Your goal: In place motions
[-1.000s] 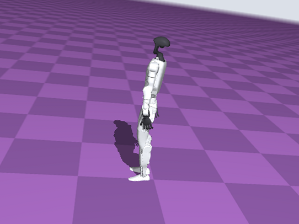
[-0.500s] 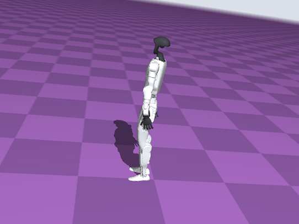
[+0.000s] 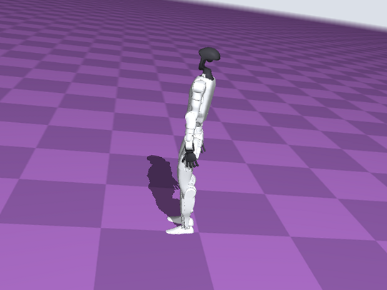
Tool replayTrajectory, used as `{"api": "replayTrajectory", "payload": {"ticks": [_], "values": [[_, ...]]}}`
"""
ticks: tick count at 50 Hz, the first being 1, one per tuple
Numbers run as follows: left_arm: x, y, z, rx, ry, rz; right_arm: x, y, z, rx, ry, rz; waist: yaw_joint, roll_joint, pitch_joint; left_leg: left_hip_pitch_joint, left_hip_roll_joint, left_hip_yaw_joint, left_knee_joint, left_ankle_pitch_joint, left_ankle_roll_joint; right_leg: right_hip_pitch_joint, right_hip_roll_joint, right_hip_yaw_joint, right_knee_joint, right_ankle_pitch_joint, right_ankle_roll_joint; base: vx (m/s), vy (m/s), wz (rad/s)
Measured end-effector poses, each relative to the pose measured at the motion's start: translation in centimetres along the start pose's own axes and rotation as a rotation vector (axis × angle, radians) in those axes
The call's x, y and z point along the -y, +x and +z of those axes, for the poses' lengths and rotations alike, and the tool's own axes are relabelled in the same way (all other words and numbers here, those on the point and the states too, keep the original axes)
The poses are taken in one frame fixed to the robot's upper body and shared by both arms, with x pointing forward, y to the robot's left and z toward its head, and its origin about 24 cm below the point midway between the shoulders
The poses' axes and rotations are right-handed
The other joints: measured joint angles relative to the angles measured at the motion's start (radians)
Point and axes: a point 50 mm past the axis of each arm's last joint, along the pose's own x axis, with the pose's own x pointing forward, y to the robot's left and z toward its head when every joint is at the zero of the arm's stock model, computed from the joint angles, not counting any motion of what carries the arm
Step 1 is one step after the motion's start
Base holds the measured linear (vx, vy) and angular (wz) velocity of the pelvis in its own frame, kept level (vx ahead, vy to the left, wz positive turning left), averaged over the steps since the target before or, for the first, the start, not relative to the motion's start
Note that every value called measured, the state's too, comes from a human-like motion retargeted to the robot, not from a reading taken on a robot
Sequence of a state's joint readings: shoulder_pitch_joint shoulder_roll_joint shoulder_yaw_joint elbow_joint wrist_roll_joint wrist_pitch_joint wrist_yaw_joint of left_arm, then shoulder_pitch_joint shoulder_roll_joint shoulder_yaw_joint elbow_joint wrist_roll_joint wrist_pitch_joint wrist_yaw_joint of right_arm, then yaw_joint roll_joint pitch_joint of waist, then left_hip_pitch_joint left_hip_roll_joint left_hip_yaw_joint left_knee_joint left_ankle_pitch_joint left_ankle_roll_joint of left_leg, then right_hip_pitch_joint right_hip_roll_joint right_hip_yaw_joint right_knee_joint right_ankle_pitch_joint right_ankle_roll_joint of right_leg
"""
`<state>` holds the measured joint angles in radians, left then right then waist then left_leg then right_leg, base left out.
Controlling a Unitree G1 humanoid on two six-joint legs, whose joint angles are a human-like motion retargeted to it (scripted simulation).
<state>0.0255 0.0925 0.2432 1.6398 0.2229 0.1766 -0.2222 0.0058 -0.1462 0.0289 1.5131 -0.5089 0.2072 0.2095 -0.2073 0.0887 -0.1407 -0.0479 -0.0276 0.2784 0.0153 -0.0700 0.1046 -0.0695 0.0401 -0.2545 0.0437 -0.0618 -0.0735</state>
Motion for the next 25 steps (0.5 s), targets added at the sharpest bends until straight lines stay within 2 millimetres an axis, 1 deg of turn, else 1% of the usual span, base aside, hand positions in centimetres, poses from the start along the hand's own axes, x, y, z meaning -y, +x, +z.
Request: {"api": "replayTrajectory", "payload": {"ticks": [25], "values": [[-0.01, 0.01, -0.05, 0.001, -0.010, -0.001, 0.04, 0.00, -0.04, -0.001, -0.001, 0.000, -0.005, -0.001, -0.002, -0.002, -0.001, -0.002, 0.000, 0.000, 0.001, -0.002, -0.001, -0.003, 0.001, -0.001, 0.000, 0.00, 0.00, 0.00]]}}
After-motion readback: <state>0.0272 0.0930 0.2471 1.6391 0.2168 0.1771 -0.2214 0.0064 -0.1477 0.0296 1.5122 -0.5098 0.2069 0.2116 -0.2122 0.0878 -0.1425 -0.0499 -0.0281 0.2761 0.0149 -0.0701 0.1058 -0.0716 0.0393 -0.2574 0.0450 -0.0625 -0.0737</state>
